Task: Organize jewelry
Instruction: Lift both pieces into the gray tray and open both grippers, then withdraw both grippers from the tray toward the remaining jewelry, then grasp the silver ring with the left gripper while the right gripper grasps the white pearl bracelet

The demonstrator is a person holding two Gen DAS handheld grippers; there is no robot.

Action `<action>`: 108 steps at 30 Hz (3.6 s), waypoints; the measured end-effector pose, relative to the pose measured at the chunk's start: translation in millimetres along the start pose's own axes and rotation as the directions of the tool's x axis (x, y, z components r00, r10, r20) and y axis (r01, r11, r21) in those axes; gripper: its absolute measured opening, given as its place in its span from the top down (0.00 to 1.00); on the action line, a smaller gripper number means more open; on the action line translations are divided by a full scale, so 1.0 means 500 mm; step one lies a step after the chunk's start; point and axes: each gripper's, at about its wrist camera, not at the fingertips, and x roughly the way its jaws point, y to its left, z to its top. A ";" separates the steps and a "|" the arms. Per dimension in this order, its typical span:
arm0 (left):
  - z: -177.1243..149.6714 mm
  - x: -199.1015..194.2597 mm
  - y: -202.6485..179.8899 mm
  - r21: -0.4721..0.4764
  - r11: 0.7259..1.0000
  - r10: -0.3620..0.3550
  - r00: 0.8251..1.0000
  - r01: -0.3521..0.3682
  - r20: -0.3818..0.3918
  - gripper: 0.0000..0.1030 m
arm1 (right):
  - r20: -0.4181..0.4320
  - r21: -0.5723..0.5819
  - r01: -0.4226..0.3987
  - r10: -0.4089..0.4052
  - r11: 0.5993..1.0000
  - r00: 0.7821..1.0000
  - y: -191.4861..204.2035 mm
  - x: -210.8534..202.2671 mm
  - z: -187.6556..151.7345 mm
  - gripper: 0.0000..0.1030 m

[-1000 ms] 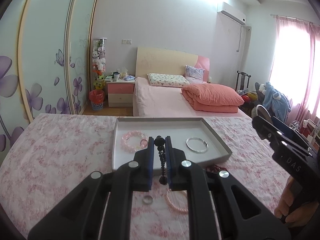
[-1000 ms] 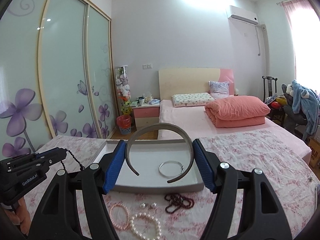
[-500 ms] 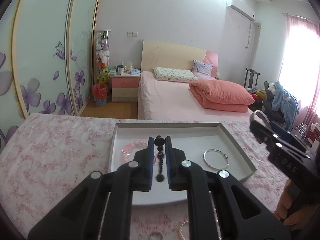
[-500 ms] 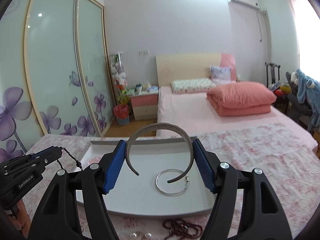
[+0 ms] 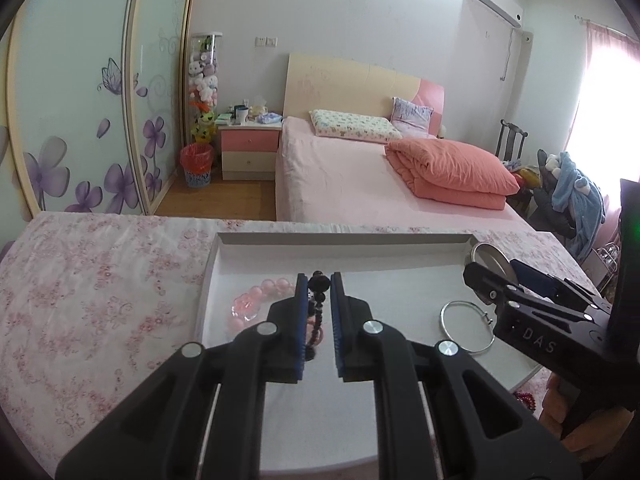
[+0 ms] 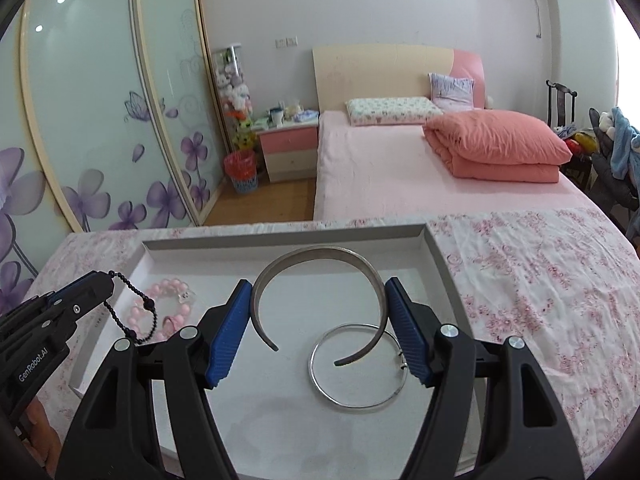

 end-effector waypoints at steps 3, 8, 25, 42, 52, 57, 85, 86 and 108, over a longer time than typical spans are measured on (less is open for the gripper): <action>-0.001 0.020 0.004 -0.007 1.000 -0.005 1.000 0.005 -0.020 0.88 | -0.031 -0.006 0.010 -0.010 1.000 0.999 -0.004 0.017 -0.001 0.34; -0.004 0.035 0.008 -0.017 1.000 -0.001 1.000 0.000 -0.031 0.83 | -0.035 0.005 0.003 -0.003 1.000 0.999 -0.007 0.021 0.003 0.31; -0.006 -0.010 0.037 -0.054 0.997 0.045 0.999 -0.046 -0.022 0.76 | 0.004 0.005 0.012 -0.012 1.000 1.000 -0.023 -0.023 0.003 0.30; -0.127 -0.192 0.026 -0.017 1.000 0.005 1.000 -0.005 -0.015 0.69 | 0.028 -0.042 -0.014 0.015 0.999 0.999 -0.040 -0.193 -0.100 0.30; -0.212 -0.237 0.004 0.015 1.000 -0.008 0.998 0.009 -0.062 0.65 | -0.075 -0.020 -0.011 0.010 1.000 0.997 -0.058 -0.249 -0.231 0.30; -0.234 -0.219 0.005 0.014 1.000 0.011 0.995 -0.010 -0.100 0.65 | -0.144 -0.032 -0.020 0.015 0.999 0.990 -0.045 -0.238 -0.274 0.36; -0.260 -0.149 -0.023 0.087 0.996 0.046 0.974 -0.027 -0.223 0.59 | -0.222 -0.046 0.149 -0.155 0.988 0.962 -0.099 -0.203 -0.276 0.90; -0.260 -0.142 -0.025 0.090 0.995 0.053 0.971 -0.033 -0.232 0.59 | -0.222 -0.047 0.150 -0.157 0.988 0.962 -0.100 -0.203 -0.276 0.90; -0.257 -0.117 -0.042 0.097 0.990 0.121 0.960 -0.099 -0.254 0.79 | -0.223 -0.046 0.149 -0.156 0.988 0.962 -0.096 -0.198 -0.274 0.89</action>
